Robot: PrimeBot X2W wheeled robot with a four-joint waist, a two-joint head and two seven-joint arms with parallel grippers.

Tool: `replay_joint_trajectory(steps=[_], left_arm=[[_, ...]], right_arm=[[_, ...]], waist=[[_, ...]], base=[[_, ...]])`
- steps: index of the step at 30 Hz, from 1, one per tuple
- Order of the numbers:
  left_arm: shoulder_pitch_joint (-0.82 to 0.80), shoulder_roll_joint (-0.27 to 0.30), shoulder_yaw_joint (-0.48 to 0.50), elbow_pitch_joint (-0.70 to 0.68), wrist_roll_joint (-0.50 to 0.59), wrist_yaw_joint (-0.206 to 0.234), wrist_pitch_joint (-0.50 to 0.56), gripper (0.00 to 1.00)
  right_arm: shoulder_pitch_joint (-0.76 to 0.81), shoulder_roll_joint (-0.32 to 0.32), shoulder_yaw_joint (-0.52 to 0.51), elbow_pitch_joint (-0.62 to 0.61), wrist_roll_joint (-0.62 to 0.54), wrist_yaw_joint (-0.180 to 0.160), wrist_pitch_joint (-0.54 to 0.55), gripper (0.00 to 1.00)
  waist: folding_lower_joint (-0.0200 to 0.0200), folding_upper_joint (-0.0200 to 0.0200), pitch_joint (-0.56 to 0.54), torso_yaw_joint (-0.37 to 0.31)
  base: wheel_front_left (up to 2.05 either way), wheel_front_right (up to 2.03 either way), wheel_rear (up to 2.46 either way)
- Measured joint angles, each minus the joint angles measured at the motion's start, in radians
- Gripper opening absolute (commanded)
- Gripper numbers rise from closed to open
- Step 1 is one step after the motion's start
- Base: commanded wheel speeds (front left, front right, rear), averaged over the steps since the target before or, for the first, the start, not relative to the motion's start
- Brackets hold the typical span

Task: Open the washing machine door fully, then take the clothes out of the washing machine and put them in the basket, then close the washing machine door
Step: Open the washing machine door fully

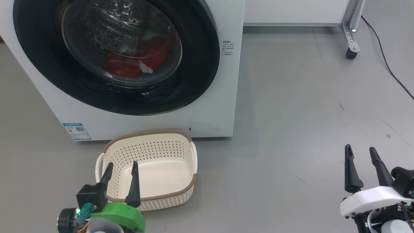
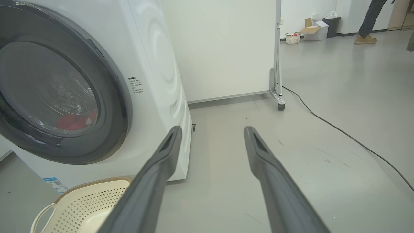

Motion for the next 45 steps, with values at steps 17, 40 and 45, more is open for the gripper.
replay_joint_trajectory(steps=[17,40,45], left_arm=[[-0.061,-0.002,-0.022,-0.030,0.000,0.003,0.000,1.00],[-0.175,-0.006,-0.121,-0.065,-0.020,0.002,0.000,1.00],[-0.185,-0.007,-0.137,-0.074,-0.043,0.003,0.000,1.00]], right_arm=[[-0.093,0.005,-0.050,-0.046,0.103,0.040,0.019,0.00],[-0.534,0.065,-0.283,-0.006,0.675,0.007,0.276,0.00],[-0.652,0.025,-0.297,0.013,0.705,-0.035,0.333,0.00]], waist=[[0.0000,0.0000,0.100,0.030],[0.0000,0.0000,0.306,0.141],[0.0001,0.0000,0.351,0.171]], base=[[0.00,0.00,0.00],[0.00,0.00,0.00],[0.00,0.00,0.00]])
